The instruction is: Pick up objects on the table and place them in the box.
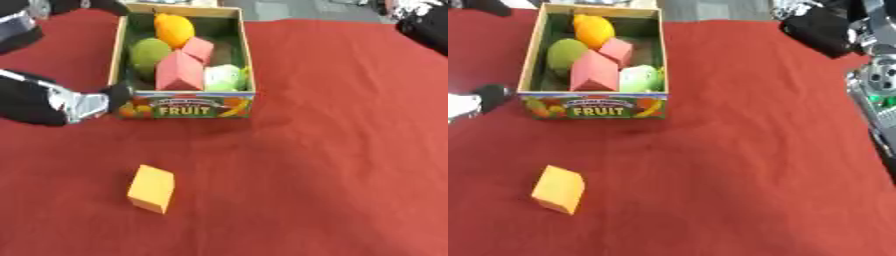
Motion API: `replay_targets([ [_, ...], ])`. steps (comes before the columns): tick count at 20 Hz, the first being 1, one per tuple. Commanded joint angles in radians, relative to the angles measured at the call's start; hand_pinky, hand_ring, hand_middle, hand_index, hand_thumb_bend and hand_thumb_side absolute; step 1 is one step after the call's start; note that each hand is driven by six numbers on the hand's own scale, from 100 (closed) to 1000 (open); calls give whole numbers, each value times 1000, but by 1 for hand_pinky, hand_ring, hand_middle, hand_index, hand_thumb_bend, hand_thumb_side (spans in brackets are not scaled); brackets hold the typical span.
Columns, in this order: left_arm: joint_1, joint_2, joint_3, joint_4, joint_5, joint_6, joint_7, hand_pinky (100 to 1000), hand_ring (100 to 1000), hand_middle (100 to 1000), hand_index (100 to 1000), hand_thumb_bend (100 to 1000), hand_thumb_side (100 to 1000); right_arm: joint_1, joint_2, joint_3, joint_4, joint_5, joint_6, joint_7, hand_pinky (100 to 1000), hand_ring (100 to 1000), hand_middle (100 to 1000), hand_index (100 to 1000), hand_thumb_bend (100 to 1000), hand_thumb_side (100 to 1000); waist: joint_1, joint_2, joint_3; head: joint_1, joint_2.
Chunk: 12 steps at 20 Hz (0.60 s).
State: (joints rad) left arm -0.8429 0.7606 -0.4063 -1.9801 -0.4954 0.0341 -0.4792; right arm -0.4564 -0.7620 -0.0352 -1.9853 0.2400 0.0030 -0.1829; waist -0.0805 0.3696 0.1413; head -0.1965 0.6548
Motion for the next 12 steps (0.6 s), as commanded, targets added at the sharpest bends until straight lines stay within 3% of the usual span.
replay_targets([
  [1, 16, 71, -37, -20, 17, -52, -3, 883, 852, 786, 877, 444, 669, -6, -38, -17, -15, 6, -1, -7, 843, 826, 741, 866, 100, 529, 16, -15, 1, -6, 6],
  [7, 53, 94, -102, -20, 15, -77, -62, 891, 862, 803, 894, 452, 680, -2, -41, -19, -15, 7, -2, -11, 843, 826, 741, 866, 100, 528, 19, -15, 8, -1, 12],
  [12, 80, 102, -113, -20, 22, -59, -134, 897, 872, 817, 905, 461, 667, 6, -41, -21, -15, 9, 0, -14, 843, 825, 741, 866, 100, 536, 20, -15, 9, 0, 11],
])
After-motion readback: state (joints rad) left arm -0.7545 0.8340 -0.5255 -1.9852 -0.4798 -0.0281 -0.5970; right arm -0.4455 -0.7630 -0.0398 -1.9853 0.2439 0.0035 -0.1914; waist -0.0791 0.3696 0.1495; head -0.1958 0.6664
